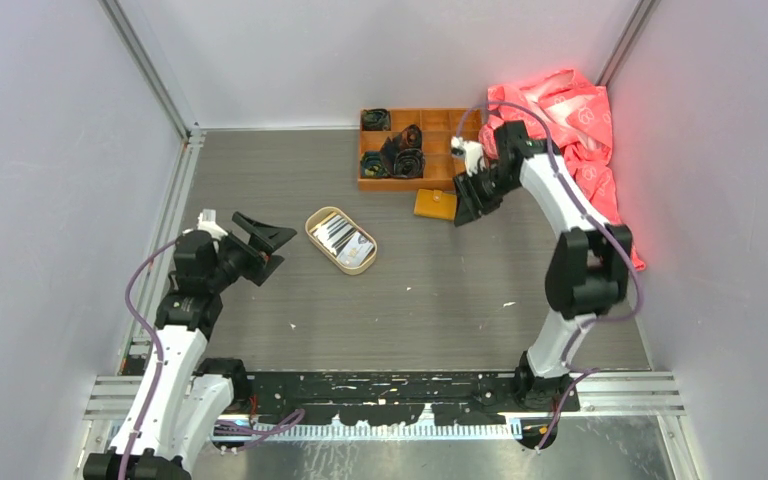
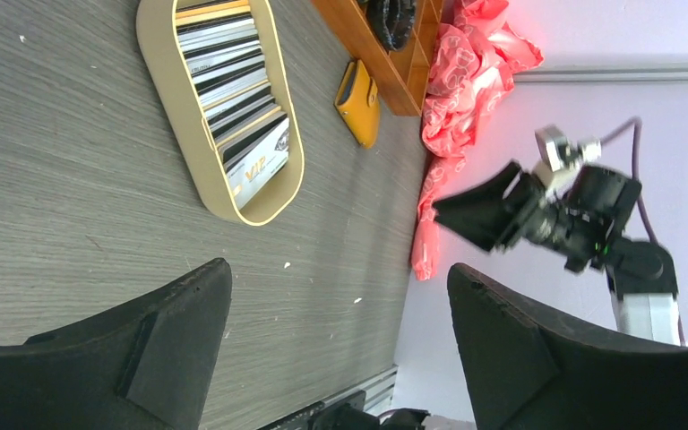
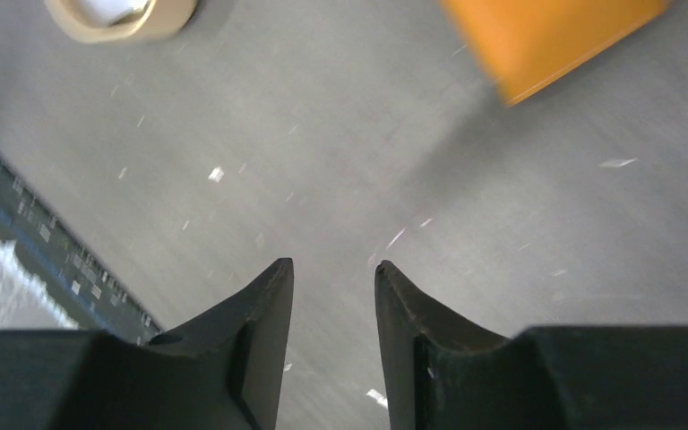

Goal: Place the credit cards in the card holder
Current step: Move the card holder to the center of the board.

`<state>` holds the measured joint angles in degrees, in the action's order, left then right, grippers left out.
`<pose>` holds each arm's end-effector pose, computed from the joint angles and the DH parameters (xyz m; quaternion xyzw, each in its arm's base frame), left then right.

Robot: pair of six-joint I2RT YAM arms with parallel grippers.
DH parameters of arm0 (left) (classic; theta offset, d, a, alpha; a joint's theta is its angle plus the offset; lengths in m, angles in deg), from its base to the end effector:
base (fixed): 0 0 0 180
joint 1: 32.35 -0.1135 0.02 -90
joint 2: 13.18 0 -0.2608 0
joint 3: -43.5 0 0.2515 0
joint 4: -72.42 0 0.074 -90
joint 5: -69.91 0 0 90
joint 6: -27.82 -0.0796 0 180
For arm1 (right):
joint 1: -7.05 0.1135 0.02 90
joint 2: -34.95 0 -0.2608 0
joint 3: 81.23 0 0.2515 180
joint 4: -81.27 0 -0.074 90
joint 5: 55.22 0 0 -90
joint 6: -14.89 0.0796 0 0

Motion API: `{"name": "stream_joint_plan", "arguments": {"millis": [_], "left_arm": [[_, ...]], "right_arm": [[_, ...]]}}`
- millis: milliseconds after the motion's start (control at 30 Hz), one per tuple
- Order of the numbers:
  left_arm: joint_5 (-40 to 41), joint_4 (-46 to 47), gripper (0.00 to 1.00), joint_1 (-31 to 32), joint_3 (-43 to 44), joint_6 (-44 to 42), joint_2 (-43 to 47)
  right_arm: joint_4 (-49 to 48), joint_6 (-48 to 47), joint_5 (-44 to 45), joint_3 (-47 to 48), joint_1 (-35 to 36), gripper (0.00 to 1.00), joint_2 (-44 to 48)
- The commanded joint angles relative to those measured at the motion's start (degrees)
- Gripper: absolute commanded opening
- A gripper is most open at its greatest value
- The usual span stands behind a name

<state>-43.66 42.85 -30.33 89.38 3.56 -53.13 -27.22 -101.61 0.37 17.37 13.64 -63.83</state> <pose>0.2036 -0.0390 0.2480 -0.3375 0.7549 -0.4406 0.3495 0.3477 0.0854 0.2379 -0.3137 0.8906 0.2614 0.2002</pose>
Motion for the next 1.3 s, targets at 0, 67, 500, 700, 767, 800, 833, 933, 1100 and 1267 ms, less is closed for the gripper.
{"name": "stream_joint_plan", "arguments": {"millis": [0, 67, 500, 700, 767, 800, 833, 933, 1100, 1267], "left_arm": [[-2.2, 4.7, 0.9, -0.1, 0.2, 1.5, -0.6], [-2.2, 5.6, 0.91, 0.0, 0.3, 2.1, -1.3], [-4.2, 8.2, 0.9, 0.0, 1.3, 3.0, -4.5], [-3.1, 8.0, 0.9, 0.0, 0.7, 3.4, -3.0], [-3.1, 8.0, 0.89, 0.0, 0.9, 3.4, -3.1], [-3.2, 8.0, 0.89, 0.0, 1.1, 3.4, -3.0], [-3.3, 8.0, 0.89, 0.0, 1.3, 3.3, -3.1], [-3.6, 7.9, 0.88, 0.0, 1.3, 3.3, -2.8], [-3.6, 8.8, 0.88, 0.0, 0.6, 4.1, -1.8], [-4.3, 9.3, 0.86, 0.4, 0.4, 4.4, -1.1]], "right_arm": [[4.9, 5.9, 7.6, 16.8, 0.3, 0.44, -11.9], [5.5, 8.4, 8.2, 20.2, 0.4, 0.53, -16.5], [-7.1, 20.5, 18.7, 26.3, 2.3, 0.62, -29.4], [-14.2, 28.8, 20.5, 24.9, 2.3, 0.6, -30.0], [-14.8, 30.9, 19.9, 24.8, 2.3, 0.57, -30.4], [-15.3, 32.1, 19.8, 24.1, 2.2, 0.57, -30.4], [-15.7, 32.6, 19.9, 23.3, 2.2, 0.57, -30.3], [-16.8, 34.6, 19.9, 20.7, 1.9, 0.55, -29.8], [-18.2, 37.6, 18.5, 17.0, 1.4, 0.49, -29.1], [-19.6, 39.7, 16.0, 14.3, 0.8, 0.25, -28.7]]}}
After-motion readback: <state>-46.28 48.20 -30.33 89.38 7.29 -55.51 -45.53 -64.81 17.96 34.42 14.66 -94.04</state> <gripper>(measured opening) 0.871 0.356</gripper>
